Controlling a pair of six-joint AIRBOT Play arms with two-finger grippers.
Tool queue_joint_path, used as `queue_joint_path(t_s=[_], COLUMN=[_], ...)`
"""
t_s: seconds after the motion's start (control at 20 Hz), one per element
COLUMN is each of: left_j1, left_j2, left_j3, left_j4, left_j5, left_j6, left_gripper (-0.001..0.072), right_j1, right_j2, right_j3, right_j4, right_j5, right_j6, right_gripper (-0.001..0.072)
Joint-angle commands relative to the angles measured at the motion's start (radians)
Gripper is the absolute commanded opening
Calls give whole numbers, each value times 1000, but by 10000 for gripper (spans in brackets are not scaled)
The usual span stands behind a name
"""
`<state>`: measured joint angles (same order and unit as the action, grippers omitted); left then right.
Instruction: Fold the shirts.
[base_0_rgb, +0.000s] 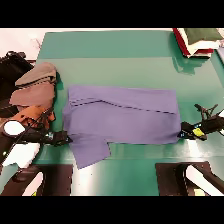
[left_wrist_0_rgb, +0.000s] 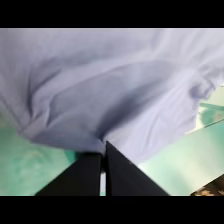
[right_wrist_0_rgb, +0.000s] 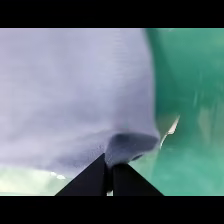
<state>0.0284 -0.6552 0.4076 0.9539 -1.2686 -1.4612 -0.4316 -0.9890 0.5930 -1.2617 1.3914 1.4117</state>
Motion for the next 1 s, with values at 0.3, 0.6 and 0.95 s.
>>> queue_joint_path(t_s=[0.3,0.6,0.95], left_j1=[0,0,0], left_j2=[154,-241,-668], left_j3=[114,370,696], left_j4=[66,88,86], left_j5=[-208,91,146], left_j6=[-76,48,117], left_gripper=[22,22,25], right_j1=[87,149,259], right_j2=[267,3,-391], right_j3=[122,329,600], right_j4=[-145,-91,-42], right_j5=[186,54,0], right_j6=[6,13,31], right_gripper=[17,17,19])
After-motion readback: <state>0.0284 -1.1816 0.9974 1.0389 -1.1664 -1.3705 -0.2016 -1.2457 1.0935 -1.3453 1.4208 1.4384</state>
